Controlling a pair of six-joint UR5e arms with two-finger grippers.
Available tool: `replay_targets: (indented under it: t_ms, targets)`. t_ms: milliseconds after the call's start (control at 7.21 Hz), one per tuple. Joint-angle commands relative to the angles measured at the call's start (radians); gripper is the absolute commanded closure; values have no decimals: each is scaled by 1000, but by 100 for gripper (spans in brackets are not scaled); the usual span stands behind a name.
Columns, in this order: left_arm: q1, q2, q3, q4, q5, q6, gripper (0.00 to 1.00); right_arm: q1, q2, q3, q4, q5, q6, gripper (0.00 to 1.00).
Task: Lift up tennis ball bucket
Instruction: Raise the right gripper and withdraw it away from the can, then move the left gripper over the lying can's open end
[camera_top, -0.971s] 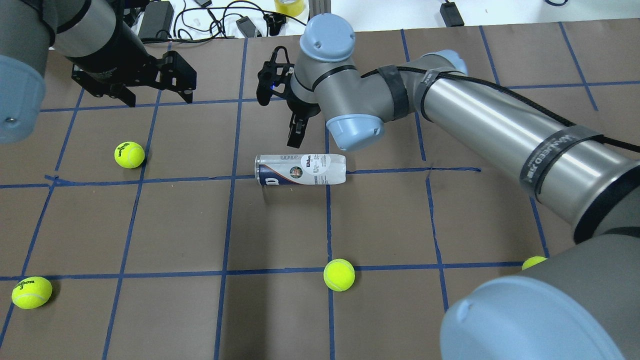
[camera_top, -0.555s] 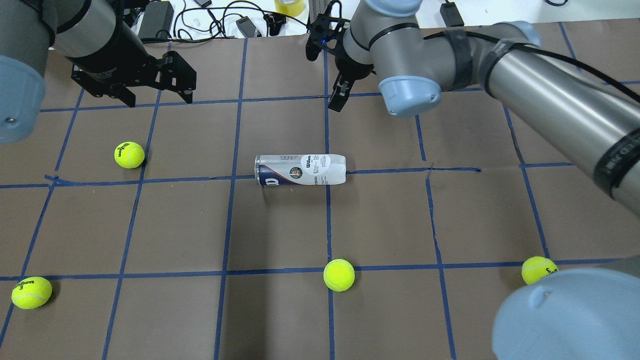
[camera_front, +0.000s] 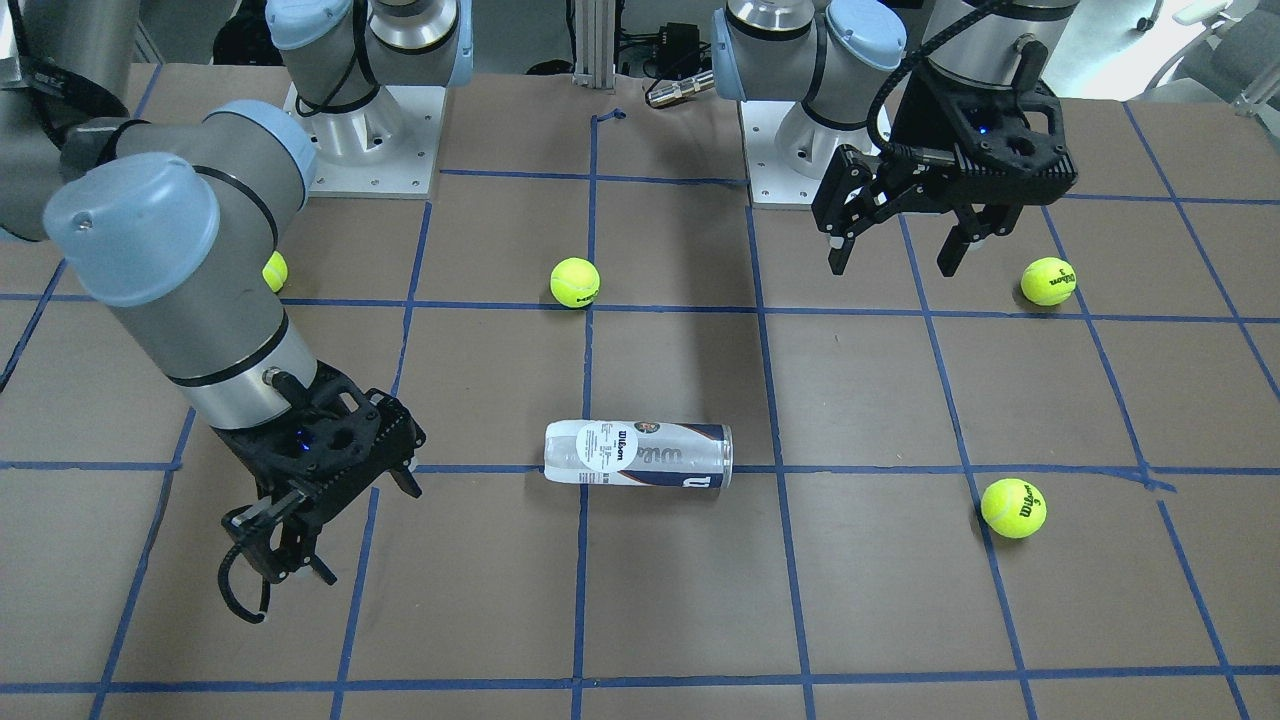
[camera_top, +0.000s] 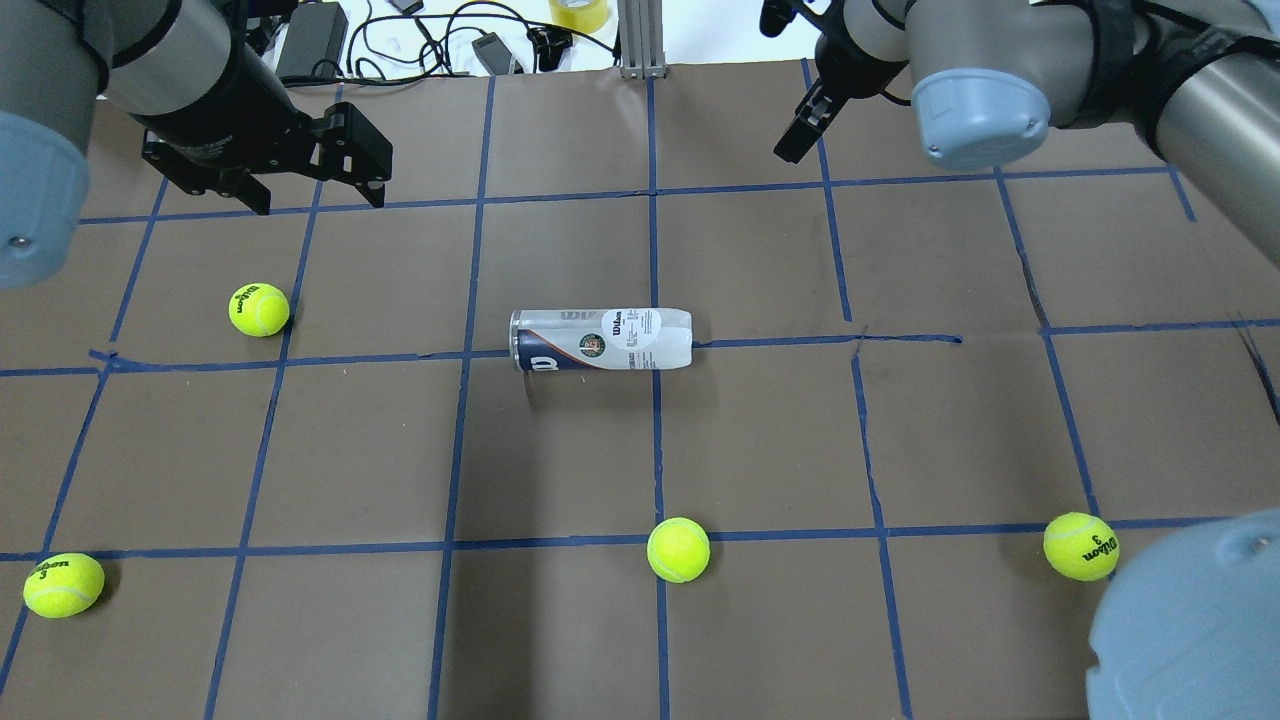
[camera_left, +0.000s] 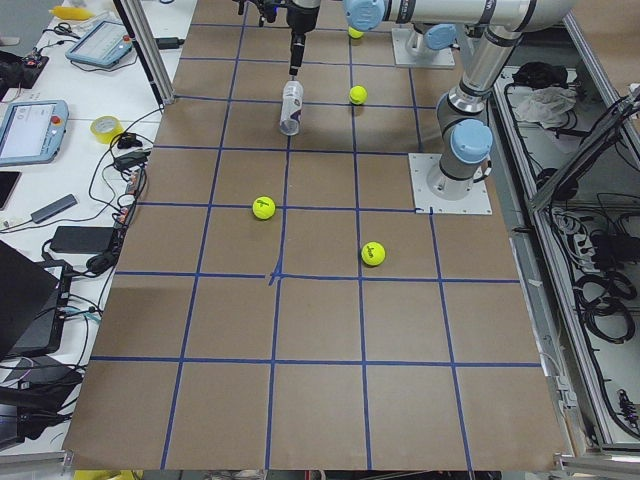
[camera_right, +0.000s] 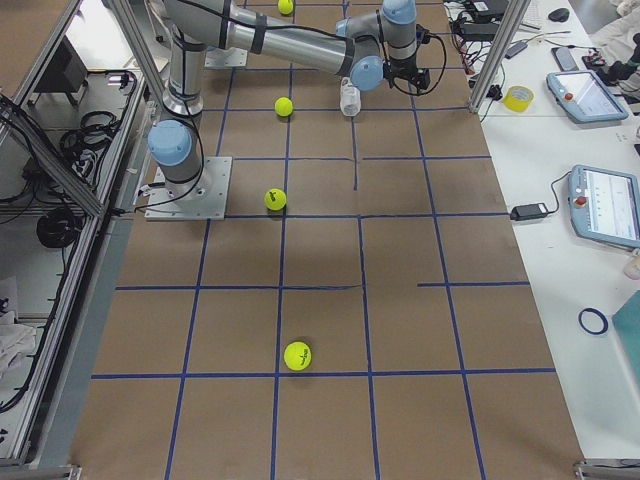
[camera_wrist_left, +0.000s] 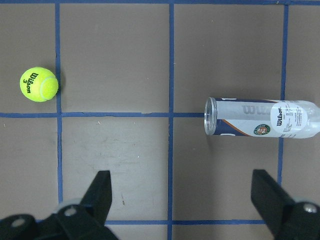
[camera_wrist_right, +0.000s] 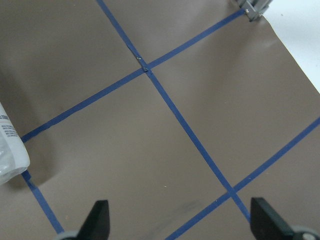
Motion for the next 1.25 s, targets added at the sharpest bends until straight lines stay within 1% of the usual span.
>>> replay_targets:
  t_ms: [0, 139, 277, 416, 555, 693, 832, 971, 1109]
  targets:
    - [-7, -8, -7, 12, -3, -4, 0, -6, -94, 1, 99, -63, 258, 0]
    - [-12, -26, -5, 12, -2, -13, 0, -6, -141, 1, 162, -129, 382, 0]
    - [-13, -46, -8, 16, -3, -15, 0, -6, -192, 1, 219, -170, 414, 0]
    - [-16, -72, -10, 20, -11, -13, 0, -9, -239, 1, 312, -175, 443, 0]
    - [-41, -101, -11, 50, -91, -27, 0, -10, -290, 1, 387, -181, 525, 0]
    - [-53, -150, -24, 53, -121, -82, 0, -13, -342, 1, 444, -186, 570, 0]
    - [-53, -193, -68, 67, -129, -78, 0, -12, -396, 1, 510, -188, 580, 0]
    - [-44, -219, -121, 123, -223, 15, 0, -13, -416, 0, 536, -188, 580, 0]
    - [-30, -255, -154, 128, -292, 68, 0, -13, -441, 1, 541, -238, 571, 0]
